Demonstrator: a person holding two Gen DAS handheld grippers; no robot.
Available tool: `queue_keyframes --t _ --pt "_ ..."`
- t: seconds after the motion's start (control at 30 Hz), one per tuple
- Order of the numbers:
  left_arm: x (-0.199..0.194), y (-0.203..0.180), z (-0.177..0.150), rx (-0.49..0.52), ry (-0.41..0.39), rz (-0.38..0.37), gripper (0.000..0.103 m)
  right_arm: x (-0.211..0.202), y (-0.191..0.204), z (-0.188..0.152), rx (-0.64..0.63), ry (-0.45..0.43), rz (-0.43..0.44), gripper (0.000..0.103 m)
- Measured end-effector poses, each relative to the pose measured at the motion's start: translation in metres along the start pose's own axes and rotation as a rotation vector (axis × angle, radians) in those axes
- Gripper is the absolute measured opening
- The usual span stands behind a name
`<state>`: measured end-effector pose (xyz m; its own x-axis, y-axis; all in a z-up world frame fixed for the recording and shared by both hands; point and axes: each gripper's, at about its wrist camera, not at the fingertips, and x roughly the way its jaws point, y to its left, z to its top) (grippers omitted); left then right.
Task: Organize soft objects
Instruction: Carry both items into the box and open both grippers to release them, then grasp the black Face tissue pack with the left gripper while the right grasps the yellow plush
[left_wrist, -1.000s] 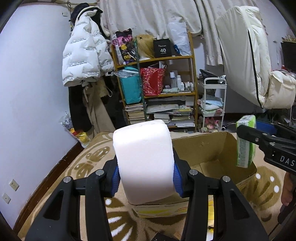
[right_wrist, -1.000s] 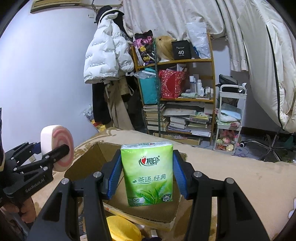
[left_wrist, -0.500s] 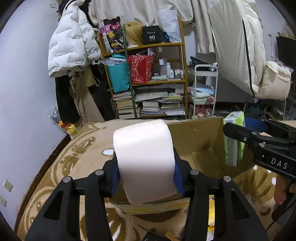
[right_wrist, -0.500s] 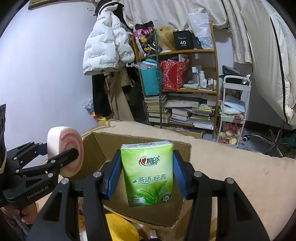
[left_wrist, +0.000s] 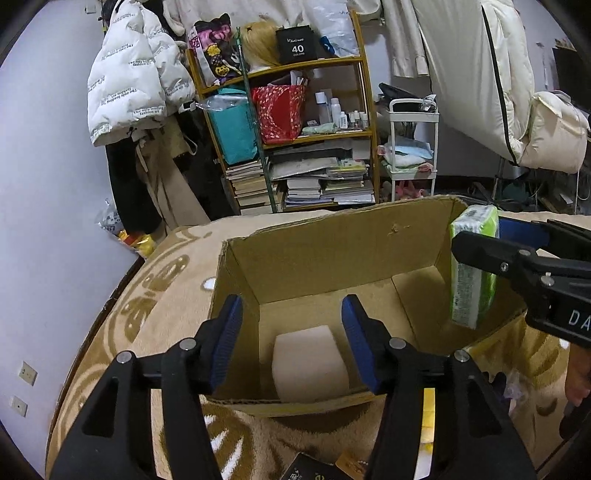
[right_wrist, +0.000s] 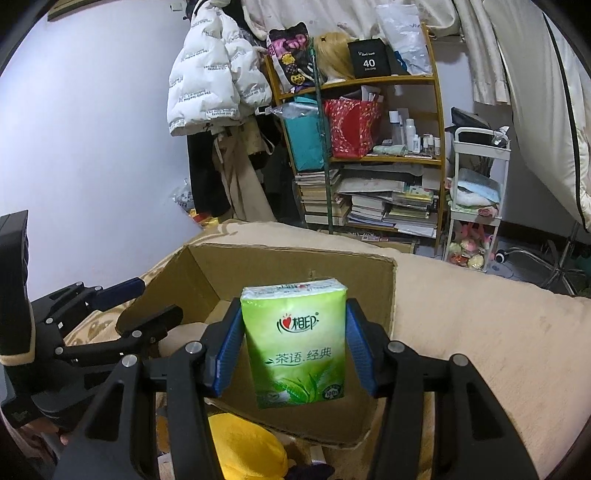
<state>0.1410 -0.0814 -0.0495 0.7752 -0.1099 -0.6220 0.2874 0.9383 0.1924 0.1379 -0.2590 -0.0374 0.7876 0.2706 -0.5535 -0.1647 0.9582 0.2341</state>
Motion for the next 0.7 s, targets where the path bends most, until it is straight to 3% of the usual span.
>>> queue_keyframes --t 0.23,0.43,0.57,0.7 --pt "-0.002 0.005 0.000 -0.015 0.017 0.015 0.076 0.000 -0.002 -0.001 0.016 0.006 0.007 0.066" --pt "-0.021 0.008 -0.002 -0.024 -0.005 0.045 0.097 -0.018 -0.003 0.000 0.034 -0.020 -0.002 0.088" --pt "-0.033 0.009 -0.005 -0.026 -0.004 0.059 0.099 -0.034 -0.003 0.002 0.065 -0.049 -0.005 0.103" --pt "-0.044 0.012 -0.008 -0.038 0.029 0.045 0.100 -0.050 0.003 0.001 0.058 -0.049 -0.004 0.103"
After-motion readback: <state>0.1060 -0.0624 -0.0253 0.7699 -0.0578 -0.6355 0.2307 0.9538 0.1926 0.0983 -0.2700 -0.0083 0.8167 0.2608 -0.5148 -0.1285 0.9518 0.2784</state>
